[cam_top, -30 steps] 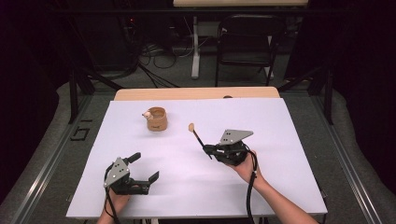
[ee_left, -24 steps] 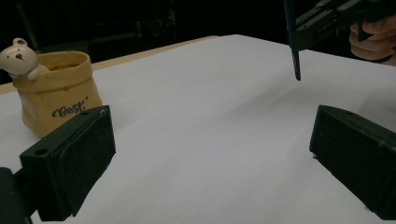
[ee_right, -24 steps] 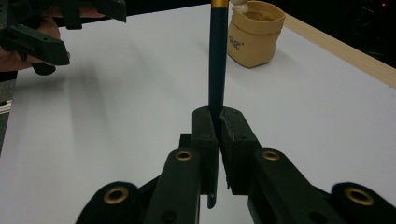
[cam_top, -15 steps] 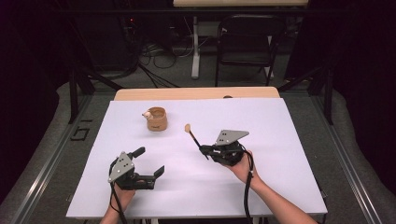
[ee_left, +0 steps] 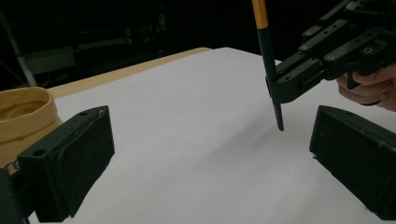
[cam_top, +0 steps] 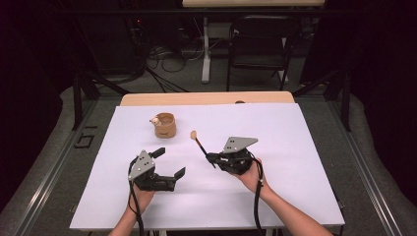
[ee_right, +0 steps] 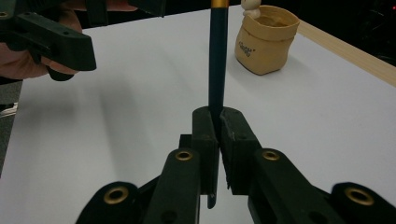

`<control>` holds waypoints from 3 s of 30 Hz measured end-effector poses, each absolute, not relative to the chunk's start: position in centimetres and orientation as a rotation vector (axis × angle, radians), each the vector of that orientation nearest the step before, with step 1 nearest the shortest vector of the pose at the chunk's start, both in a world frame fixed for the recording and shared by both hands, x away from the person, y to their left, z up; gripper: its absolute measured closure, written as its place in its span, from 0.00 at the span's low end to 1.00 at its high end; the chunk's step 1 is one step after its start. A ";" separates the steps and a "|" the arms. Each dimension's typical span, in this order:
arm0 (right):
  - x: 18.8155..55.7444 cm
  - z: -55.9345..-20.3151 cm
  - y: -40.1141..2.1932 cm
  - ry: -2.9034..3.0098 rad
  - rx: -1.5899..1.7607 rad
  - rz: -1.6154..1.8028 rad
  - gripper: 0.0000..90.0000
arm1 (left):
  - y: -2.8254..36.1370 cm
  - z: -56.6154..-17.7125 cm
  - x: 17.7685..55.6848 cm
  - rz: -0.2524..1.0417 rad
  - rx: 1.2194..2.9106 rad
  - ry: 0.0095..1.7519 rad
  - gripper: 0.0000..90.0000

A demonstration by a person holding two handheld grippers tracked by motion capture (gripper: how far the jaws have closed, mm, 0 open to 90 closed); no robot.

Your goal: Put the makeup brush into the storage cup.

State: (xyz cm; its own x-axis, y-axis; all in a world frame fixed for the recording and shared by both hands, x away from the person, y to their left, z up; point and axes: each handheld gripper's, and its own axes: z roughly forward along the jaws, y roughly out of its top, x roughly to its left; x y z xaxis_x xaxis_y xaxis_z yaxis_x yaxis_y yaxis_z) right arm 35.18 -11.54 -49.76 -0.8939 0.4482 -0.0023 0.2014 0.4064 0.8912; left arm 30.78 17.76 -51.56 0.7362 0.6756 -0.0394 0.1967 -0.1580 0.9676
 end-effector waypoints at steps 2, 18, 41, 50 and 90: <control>35.2 -49.8 -11.4 2.424 0.571 1.486 0.94 | 17.7 -51.5 30.9 0.491 1.712 0.699 0.00; 35.4 -50.0 -10.4 2.426 0.563 1.494 0.94 | 15.6 -50.3 32.4 0.423 1.684 0.667 0.25; 35.3 -50.4 -9.6 2.441 0.552 1.472 0.94 | 13.8 -50.1 33.4 0.343 1.662 0.631 0.75; 35.4 -50.5 -9.5 2.445 0.554 1.458 0.94 | 13.8 -50.3 33.5 0.331 1.661 0.649 0.81; 35.5 -50.2 -11.2 2.433 0.624 1.436 0.23 | 14.8 -49.1 33.3 0.393 1.715 0.674 0.93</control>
